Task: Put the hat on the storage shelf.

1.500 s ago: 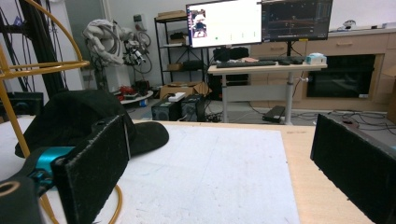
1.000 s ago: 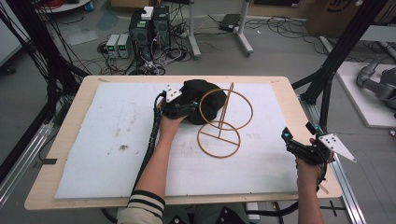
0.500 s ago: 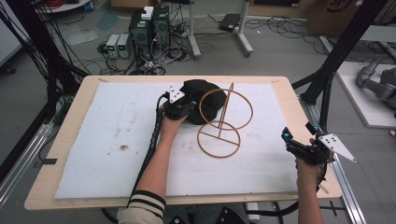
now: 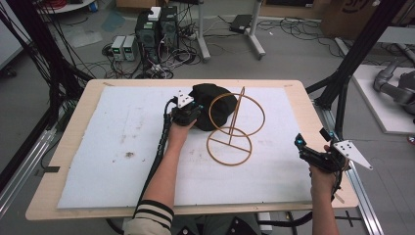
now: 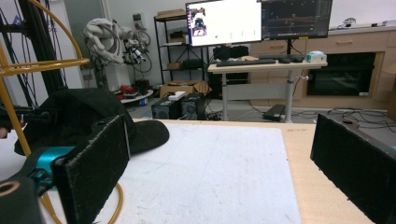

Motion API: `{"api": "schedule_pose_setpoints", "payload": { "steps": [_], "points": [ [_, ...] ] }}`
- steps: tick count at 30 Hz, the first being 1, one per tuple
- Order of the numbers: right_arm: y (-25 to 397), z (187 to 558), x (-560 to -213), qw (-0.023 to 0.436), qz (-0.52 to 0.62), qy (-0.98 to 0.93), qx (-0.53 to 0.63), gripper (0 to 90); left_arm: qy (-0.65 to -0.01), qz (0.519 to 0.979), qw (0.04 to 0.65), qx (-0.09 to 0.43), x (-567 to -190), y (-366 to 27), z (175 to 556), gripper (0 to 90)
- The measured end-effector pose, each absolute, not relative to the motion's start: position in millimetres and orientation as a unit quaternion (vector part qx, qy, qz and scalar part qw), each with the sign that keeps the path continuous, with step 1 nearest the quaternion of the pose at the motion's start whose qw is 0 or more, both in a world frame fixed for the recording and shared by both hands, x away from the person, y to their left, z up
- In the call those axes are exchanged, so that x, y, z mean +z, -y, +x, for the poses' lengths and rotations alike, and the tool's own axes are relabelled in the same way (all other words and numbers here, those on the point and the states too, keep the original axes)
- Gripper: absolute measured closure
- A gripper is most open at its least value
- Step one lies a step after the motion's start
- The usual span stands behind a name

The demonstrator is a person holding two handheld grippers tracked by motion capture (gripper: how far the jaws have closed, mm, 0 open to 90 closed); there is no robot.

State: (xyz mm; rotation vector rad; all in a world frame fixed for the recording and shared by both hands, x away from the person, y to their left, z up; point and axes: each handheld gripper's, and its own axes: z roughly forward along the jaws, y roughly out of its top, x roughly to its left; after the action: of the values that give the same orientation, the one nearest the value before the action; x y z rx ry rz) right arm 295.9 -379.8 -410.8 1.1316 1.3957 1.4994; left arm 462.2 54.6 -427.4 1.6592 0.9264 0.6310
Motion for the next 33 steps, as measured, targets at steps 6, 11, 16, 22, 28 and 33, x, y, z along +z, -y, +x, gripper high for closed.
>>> {"api": "schedule_pose_setpoints", "payload": {
  "steps": [6,11,16,22,28,33],
  "points": [
    [379.8,296.0,-410.9,0.391,0.446,-0.549,0.589,4.1,-0.392,0.693,0.545,0.263,-424.9,-56.6,461.6,87.0],
    [379.6,296.3,-411.1,0.390,0.445,-0.549,0.590,4.1,-0.390,0.684,0.556,0.265,-419.2,-59.5,460.1,87.3],
    [378.3,296.7,-411.2,0.389,0.445,-0.550,0.590,4.1,-0.386,0.674,0.571,0.266,-409.6,-61.4,457.8,87.4],
    [377.8,296.6,-411.1,0.389,0.445,-0.550,0.590,4.1,-0.381,0.670,0.574,0.276,-396.4,-63.1,456.4,87.4],
    [377.9,296.6,-411.2,0.388,0.446,-0.549,0.591,4.1,-0.376,0.665,0.576,0.291,-381.9,-67.2,455.3,87.4],
    [377.8,296.7,-411.3,0.387,0.446,-0.551,0.590,4.1,-0.379,0.658,0.576,0.302,-372.0,-72.9,455.4,87.4]
  ]
}}
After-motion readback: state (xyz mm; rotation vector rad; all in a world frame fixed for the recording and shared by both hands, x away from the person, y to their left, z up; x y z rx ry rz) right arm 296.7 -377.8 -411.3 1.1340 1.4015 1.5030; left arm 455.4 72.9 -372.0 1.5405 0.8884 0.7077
